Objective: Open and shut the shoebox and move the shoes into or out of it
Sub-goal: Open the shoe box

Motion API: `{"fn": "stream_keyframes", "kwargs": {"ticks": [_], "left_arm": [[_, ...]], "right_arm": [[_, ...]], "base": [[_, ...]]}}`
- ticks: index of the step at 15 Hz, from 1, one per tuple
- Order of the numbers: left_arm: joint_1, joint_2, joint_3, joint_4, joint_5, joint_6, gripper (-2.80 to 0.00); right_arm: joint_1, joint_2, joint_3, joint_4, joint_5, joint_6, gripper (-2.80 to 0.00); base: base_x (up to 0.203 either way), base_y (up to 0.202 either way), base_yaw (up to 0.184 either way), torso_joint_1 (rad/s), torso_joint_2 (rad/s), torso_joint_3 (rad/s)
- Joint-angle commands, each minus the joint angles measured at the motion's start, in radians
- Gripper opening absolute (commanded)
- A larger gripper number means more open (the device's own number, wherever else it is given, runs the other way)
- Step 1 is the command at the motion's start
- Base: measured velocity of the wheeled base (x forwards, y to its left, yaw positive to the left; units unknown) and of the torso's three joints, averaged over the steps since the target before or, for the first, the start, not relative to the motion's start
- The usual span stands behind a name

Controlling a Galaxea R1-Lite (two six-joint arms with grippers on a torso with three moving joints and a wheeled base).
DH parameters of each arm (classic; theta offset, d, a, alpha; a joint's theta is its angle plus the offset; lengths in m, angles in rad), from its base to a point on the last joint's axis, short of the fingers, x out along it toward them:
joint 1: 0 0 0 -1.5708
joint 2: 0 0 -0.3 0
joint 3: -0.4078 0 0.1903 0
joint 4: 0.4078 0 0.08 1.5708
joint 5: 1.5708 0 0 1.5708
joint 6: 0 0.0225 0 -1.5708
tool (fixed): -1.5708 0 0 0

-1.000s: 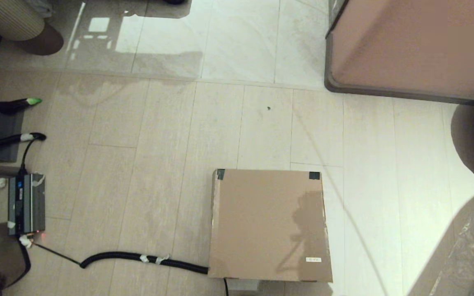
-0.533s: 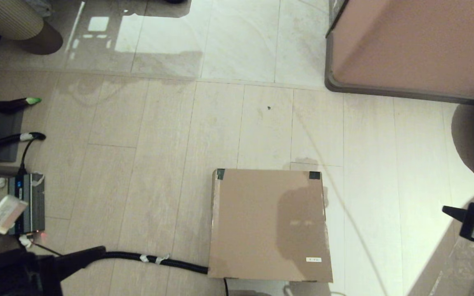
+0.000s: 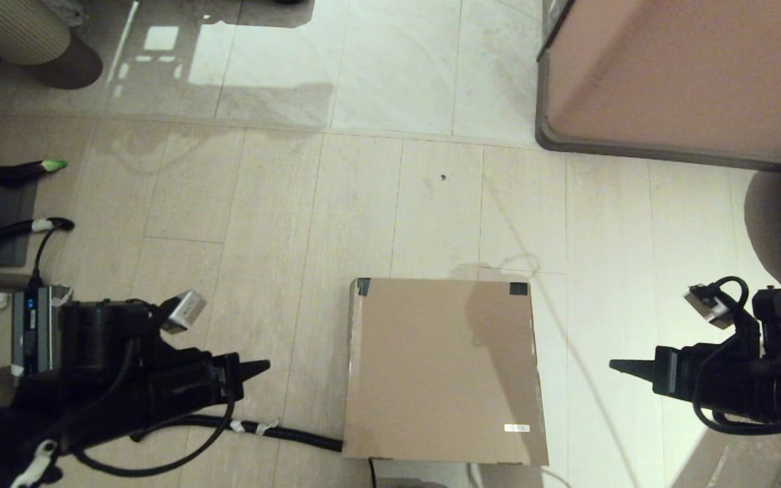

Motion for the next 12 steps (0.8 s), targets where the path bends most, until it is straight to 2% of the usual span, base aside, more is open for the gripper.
{"fn": "stream_keyframes", "kwargs": {"ticks": [1,3,5,7,9,12], "left_arm": [[-0.031,0.212,-0.055,-0.085,0.005,0.001,-2.80],[-0.066,0.347,-0.092,-0.185,0.021,0.004,-2.80],[-0.138,0.462,-0.113,-0.282,0.056,0.007,-2.80],[-0.191,0.519,-0.172,-0.324,0.124,0.013,-2.80],[-0.211,0.570,-0.234,-0.324,0.241,0.014,-2.80],[-0.226,0.611,-0.266,-0.304,0.265,0.012,-2.80]], "right_arm": [[0.010,0.193,0.059,-0.166,-0.007,-0.004,-2.80],[0.016,0.343,0.094,-0.317,-0.040,-0.021,-2.80],[0.018,0.494,0.105,-0.513,-0.077,-0.040,-2.80],[0.030,0.615,0.114,-0.691,-0.137,-0.059,-2.80],[0.074,0.708,0.118,-0.797,-0.177,-0.066,-2.80],[0.124,0.786,0.064,-0.833,-0.245,-0.069,-2.80]], "base": [[0.000,0.000,0.000,0.000,0.00,0.000],[0.000,0.000,0.000,0.000,0.00,0.000],[0.000,0.000,0.000,0.000,0.00,0.000],[0.000,0.000,0.000,0.000,0.00,0.000],[0.000,0.000,0.000,0.000,0.00,0.000],[0.000,0.000,0.000,0.000,0.00,0.000]]}}
